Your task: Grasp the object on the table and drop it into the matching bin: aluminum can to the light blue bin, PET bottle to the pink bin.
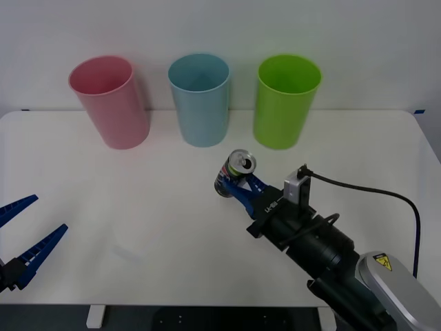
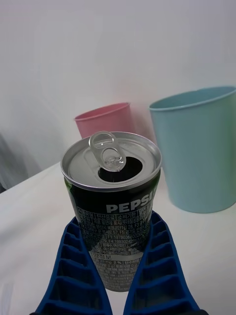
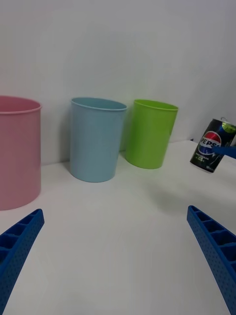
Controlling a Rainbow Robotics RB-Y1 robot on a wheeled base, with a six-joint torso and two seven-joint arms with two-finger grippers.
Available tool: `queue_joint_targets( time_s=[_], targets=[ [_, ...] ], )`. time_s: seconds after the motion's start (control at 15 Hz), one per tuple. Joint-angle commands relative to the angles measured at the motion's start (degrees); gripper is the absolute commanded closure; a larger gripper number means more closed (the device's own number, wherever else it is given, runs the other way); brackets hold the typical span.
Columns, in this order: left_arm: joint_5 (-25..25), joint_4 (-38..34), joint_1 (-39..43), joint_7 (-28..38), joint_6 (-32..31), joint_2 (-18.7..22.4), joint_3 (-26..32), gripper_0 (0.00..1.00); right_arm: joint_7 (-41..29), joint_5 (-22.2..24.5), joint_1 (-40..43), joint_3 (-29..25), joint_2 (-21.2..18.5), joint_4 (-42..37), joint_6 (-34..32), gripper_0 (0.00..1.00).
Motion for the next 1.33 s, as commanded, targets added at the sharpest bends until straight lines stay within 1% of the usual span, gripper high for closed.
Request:
queue_joint_targets(
  time_s=[0.07,0.27,0.47,0.73,0.87,1.07,1.27,1.33],
  targets=[
    [0.00,0.00,0.00,0.00,0.00,0.00,0.00,0.00,-6.06,0.00,-0.01,-1.58,-2.85,-4.65,-0.09,1.00],
    [0.00,0.00,0.00,0.00,0.00,0.00,0.00,0.00,-11.68,0.00,-0.80,-3.77,-5.31,-8.17,-0.62,1.00],
    [0.00,0.00,0.00,0.00,0.00,0.00,0.00,0.00,-15.72,0.00,-3.97,-5.71,-7.24,-9.22,-2.11,1.00],
    [0.00,0.00,0.00,0.00,0.00,0.00,0.00,0.00,-21.17,0.27,-8.89,-6.59,-10.58,-9.14,-2.20,1.00],
    [0.00,0.00,0.00,0.00,0.00,0.00,0.00,0.00,-21.44,1.94,-11.61,-6.59,-11.20,-7.64,-2.37,1.00],
    [0.00,0.00,0.00,0.00,0.00,0.00,0.00,0.00,-21.88,5.45,-17.15,-5.80,-9.00,-2.63,-2.99,1.00],
    [0.00,0.00,0.00,0.00,0.00,0.00,0.00,0.00,-22.58,9.23,-21.98,-5.44,-5.31,2.91,-3.08,1.00],
    [0.00,0.00,0.00,0.00,0.00,0.00,0.00,0.00,-22.93,11.25,-24.80,-5.44,-3.55,6.33,-3.16,1.00]
  ],
)
